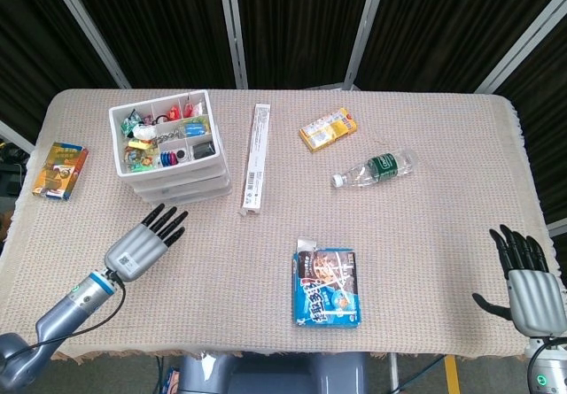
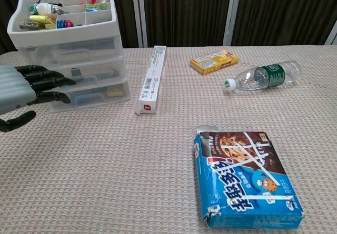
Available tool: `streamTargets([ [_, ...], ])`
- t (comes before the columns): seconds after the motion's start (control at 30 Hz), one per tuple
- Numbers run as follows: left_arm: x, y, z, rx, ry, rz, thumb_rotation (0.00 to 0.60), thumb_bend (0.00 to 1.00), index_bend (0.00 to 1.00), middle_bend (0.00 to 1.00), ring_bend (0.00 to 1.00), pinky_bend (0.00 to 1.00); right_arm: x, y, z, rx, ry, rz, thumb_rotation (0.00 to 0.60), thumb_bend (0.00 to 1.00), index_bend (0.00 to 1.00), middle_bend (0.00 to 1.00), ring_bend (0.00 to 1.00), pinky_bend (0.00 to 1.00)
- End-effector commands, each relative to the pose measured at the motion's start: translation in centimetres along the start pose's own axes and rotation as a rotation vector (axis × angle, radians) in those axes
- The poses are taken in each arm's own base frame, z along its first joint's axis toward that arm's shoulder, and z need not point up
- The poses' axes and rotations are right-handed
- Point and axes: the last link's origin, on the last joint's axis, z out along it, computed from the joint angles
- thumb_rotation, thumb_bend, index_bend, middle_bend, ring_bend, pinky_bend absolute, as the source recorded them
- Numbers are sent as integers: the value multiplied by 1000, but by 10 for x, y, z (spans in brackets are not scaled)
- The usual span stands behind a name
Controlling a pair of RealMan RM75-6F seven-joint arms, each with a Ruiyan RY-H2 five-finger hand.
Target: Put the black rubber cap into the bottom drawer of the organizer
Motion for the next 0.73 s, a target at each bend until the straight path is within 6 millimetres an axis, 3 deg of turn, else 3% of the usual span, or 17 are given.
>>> streamTargets([
  [0.03,14,3,-35,214,140,-233,600,298,94,0,0,70,0,0,0,1,-2,-2,600,14,48,0,0,0],
  [0.2,24,-2,-67,353,206,-380,600,200,4,0,0,3,0,1,0,4,1,-8,600,14,46,0,0,0],
  [0.37,21,-3,-101,422,166,-435,600,150,0,0,0,0,1,2,1,5,10,-13,600,10,41,0,0,0],
  [0.73,9,-19,-139,548,83,-523,600,137,0,0,0,0,0,-2,-1,40,15,-20,600,0,38,0,0,0],
])
